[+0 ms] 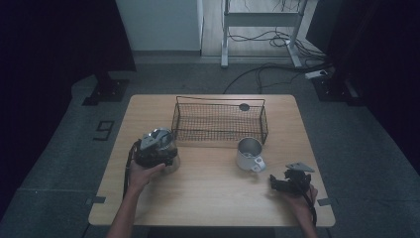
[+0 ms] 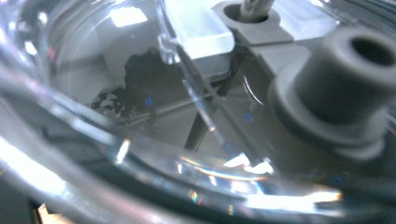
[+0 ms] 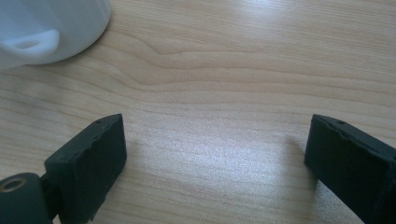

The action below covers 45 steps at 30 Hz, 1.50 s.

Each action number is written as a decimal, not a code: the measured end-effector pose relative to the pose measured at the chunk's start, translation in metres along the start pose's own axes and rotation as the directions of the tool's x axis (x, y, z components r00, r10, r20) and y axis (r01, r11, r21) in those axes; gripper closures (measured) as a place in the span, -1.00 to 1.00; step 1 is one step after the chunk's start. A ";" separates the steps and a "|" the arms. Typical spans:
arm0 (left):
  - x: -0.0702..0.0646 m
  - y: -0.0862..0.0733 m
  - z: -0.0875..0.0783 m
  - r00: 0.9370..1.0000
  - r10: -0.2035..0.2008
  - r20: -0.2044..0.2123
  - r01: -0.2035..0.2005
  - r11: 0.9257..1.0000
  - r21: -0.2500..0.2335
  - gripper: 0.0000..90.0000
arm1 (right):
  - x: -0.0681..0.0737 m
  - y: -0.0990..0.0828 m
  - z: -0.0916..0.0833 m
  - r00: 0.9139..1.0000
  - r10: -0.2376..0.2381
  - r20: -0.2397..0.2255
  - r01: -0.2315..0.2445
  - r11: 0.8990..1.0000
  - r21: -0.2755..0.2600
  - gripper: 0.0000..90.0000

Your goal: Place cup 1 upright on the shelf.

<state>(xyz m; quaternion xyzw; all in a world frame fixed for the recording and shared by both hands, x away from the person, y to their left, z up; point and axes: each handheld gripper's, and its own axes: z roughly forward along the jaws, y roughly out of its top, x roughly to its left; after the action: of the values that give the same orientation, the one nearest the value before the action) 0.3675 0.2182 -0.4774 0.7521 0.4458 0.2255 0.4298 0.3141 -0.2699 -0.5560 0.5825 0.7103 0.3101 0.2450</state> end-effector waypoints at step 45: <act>-0.017 0.047 -0.022 1.000 -0.014 -0.010 0.013 1.000 -0.027 -0.92 | -0.001 0.000 0.000 1.000 0.001 0.000 -0.001 1.000 -0.004 -0.85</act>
<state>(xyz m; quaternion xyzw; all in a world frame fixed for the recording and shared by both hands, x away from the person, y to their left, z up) 0.3655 0.2022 -0.4257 0.7421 0.4499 0.2323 0.4392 0.3145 -0.2710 -0.5560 0.5822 0.7095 0.3116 0.2460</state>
